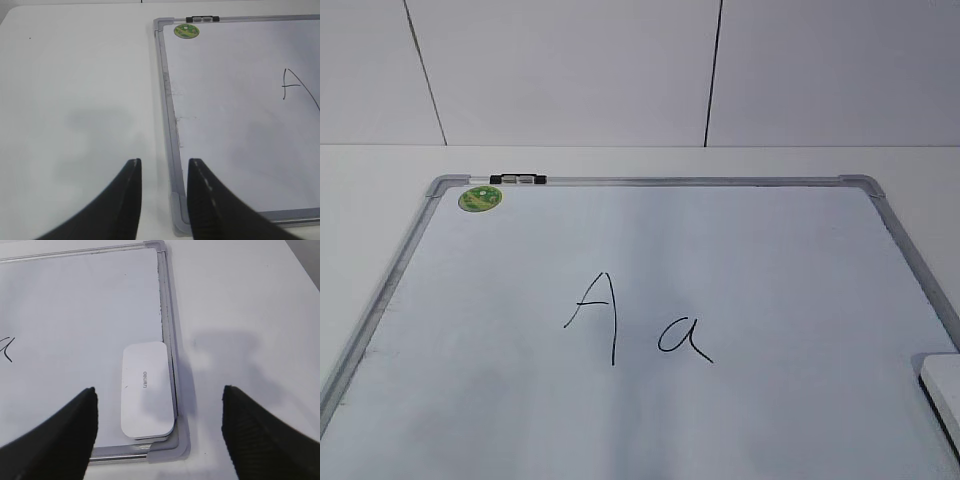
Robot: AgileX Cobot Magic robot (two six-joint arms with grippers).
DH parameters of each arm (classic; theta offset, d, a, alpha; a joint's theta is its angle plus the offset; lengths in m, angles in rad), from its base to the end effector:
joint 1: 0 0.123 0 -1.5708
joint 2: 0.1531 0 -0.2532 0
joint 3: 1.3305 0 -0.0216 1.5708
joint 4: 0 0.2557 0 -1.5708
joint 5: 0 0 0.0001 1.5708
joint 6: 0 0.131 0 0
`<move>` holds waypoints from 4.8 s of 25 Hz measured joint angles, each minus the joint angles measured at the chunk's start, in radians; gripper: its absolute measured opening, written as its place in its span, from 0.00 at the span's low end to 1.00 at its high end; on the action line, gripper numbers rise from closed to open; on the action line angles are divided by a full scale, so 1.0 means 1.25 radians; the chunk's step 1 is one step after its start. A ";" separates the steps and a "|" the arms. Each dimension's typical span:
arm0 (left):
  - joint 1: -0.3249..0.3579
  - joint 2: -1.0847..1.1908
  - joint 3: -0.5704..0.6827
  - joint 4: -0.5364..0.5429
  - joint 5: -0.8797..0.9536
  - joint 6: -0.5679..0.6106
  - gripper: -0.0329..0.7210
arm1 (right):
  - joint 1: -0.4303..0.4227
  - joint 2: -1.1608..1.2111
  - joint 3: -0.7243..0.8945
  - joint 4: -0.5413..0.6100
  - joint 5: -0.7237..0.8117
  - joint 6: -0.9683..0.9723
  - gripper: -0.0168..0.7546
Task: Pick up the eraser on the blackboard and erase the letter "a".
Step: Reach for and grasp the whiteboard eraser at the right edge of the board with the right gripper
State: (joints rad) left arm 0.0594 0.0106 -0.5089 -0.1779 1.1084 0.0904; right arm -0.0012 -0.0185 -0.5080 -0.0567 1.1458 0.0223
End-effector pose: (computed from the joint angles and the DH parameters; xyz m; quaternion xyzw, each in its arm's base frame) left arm 0.0649 -0.0169 0.2596 0.0188 0.8622 -0.0511 0.5036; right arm 0.0584 -0.0068 0.2555 0.0129 0.8677 -0.0230 0.4964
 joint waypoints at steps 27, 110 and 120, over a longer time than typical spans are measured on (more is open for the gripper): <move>0.000 0.000 0.000 0.000 0.000 0.000 0.35 | 0.000 0.000 0.000 0.000 0.000 0.000 0.79; 0.000 0.000 0.000 -0.021 -0.002 0.000 0.35 | 0.047 0.989 -0.334 0.063 0.050 0.001 0.81; 0.000 0.000 0.000 -0.021 -0.002 0.000 0.35 | 0.047 1.001 -0.332 0.065 0.050 -0.018 0.86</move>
State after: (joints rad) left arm 0.0594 0.0106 -0.5089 -0.2047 1.1061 0.0904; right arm 0.0578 1.2324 -0.9232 0.0241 1.2079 0.0000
